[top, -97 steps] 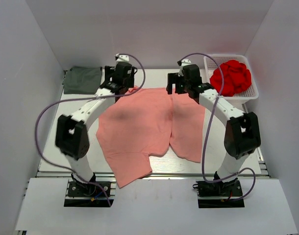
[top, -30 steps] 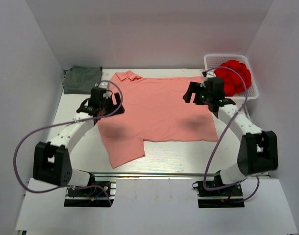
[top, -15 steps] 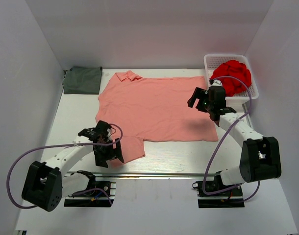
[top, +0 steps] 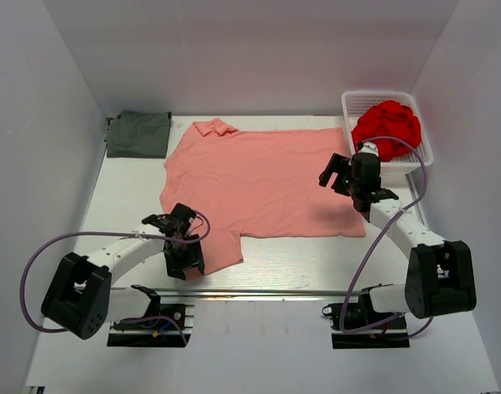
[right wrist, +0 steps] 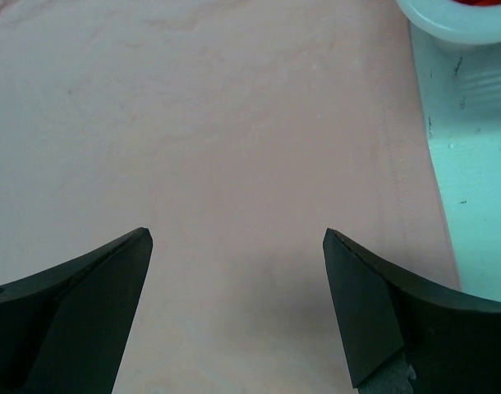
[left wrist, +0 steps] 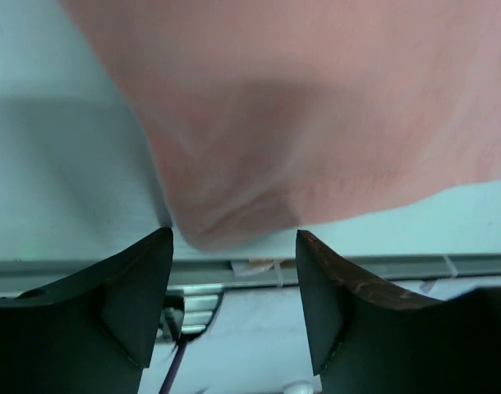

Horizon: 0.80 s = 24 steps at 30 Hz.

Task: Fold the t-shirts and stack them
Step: Grap the side of the flattened tshirt closest away from the robot with both arms

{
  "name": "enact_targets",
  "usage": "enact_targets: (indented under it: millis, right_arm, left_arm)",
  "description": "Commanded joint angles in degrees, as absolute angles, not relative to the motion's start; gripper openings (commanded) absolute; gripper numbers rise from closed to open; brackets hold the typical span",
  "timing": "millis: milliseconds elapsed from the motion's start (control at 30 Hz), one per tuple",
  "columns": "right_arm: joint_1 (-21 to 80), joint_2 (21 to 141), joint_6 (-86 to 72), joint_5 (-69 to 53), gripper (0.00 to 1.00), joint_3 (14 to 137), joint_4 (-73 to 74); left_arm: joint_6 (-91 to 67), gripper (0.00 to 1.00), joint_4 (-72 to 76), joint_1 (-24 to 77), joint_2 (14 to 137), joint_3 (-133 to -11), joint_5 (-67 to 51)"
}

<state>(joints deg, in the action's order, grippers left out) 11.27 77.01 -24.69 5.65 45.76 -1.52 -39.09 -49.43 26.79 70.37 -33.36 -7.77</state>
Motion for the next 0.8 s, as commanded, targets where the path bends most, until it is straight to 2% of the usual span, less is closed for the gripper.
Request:
enact_targets:
  millis: [0,100,133,233,533,767]
  right_arm:
    - [10.90,74.45,-26.19,6.51,0.91,44.30,-3.34]
    - [10.99,73.22,-26.63,7.20,0.91,43.16,-1.33]
    - [10.99,72.08,-26.46,8.25,0.91,42.81,-0.88]
    - [10.99,70.06,-27.86,12.02,0.91,41.66,3.33]
    - [8.97,66.80,-35.24,18.80,0.91,40.70,28.20]
    - [7.47,69.07,-37.26,18.36,0.86,37.44,27.95]
  left_arm:
    - [-40.34,0.68,-43.51,27.33,71.27,-34.02,-3.44]
    - [-40.34,0.55,-42.71,27.86,73.91,-34.01,-2.20]
    - [-40.34,0.35,-42.02,27.86,74.61,-34.01,-2.20]
    - [-40.34,0.00,-41.31,27.86,75.32,-34.63,-2.98]
    - [-34.90,0.00,-43.07,27.86,64.97,-35.86,-8.51]
    - [-30.51,0.00,-40.79,27.86,62.23,-37.09,-15.02]
